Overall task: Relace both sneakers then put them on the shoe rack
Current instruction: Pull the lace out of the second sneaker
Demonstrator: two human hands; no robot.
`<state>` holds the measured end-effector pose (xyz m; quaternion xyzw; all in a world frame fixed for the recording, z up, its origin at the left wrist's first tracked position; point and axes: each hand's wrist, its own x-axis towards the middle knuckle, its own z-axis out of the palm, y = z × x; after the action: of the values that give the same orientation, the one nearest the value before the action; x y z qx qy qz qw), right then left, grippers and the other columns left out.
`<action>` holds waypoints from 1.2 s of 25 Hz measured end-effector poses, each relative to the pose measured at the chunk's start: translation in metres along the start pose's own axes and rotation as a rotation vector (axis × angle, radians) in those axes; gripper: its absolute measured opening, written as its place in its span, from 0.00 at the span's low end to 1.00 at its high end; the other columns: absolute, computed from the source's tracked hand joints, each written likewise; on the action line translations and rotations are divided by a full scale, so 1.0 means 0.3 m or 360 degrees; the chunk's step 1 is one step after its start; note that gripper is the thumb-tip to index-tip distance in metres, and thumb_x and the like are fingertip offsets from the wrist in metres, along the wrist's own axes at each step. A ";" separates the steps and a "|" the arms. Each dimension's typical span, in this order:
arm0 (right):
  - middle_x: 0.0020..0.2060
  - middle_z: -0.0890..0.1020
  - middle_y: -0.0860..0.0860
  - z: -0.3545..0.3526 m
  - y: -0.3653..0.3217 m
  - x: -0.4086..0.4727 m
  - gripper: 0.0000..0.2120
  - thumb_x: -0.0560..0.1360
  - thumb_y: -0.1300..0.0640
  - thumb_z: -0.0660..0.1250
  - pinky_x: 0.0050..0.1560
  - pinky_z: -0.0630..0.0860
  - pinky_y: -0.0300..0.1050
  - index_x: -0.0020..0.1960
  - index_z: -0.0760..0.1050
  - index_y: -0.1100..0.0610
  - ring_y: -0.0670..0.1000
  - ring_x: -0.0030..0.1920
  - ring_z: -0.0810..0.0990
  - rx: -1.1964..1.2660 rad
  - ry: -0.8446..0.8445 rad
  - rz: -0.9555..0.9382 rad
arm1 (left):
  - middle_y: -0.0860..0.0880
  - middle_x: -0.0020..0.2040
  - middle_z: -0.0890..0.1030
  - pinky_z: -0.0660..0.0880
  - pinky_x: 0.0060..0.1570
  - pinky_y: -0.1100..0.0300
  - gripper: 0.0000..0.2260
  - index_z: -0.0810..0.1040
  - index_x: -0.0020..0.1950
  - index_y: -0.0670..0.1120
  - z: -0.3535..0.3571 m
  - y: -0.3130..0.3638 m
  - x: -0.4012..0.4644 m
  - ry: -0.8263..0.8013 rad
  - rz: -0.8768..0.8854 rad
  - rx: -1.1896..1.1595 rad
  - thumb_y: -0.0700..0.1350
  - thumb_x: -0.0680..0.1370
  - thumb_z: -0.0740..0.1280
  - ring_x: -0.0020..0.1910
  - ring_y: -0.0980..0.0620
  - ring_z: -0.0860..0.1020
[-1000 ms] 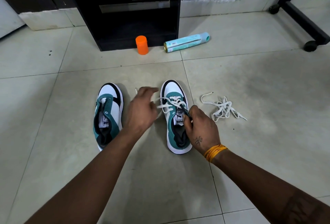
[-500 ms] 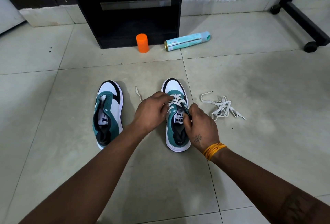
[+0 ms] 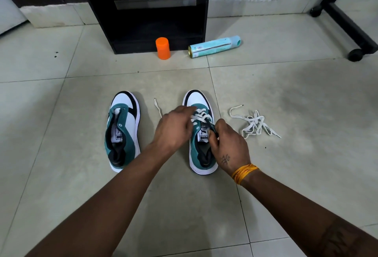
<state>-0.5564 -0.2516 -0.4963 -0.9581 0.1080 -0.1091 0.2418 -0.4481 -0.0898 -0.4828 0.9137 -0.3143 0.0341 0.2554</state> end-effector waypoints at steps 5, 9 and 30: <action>0.40 0.77 0.53 0.003 0.000 0.000 0.10 0.83 0.48 0.59 0.33 0.73 0.52 0.48 0.63 0.53 0.61 0.36 0.77 -0.0015 0.0001 -0.0002 | 0.46 0.41 0.81 0.78 0.38 0.51 0.07 0.78 0.45 0.45 -0.009 -0.046 0.012 0.0158 -0.0383 0.0076 0.47 0.76 0.62 0.39 0.41 0.80; 0.39 0.75 0.52 0.002 0.001 -0.002 0.10 0.83 0.49 0.59 0.33 0.72 0.51 0.48 0.62 0.52 0.61 0.35 0.76 -0.0001 0.0017 0.0000 | 0.43 0.39 0.82 0.75 0.38 0.53 0.07 0.79 0.42 0.43 -0.049 -0.142 0.013 0.0137 -0.0902 0.0122 0.44 0.73 0.64 0.42 0.36 0.82; 0.44 0.83 0.52 -0.121 -0.060 0.281 0.08 0.78 0.55 0.63 0.33 0.64 0.48 0.55 0.76 0.54 0.62 0.39 0.81 -0.0941 -0.0415 -0.0990 | 0.46 0.44 0.74 0.75 0.32 0.45 0.07 0.69 0.51 0.47 0.094 0.086 -0.174 0.0331 -0.0254 -0.0192 0.50 0.83 0.57 0.37 0.37 0.75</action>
<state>-0.4827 -0.2740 -0.4432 -0.9787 -0.1903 -0.0193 -0.0752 -0.5078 -0.0918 -0.5074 0.9103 -0.2139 0.0891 0.3431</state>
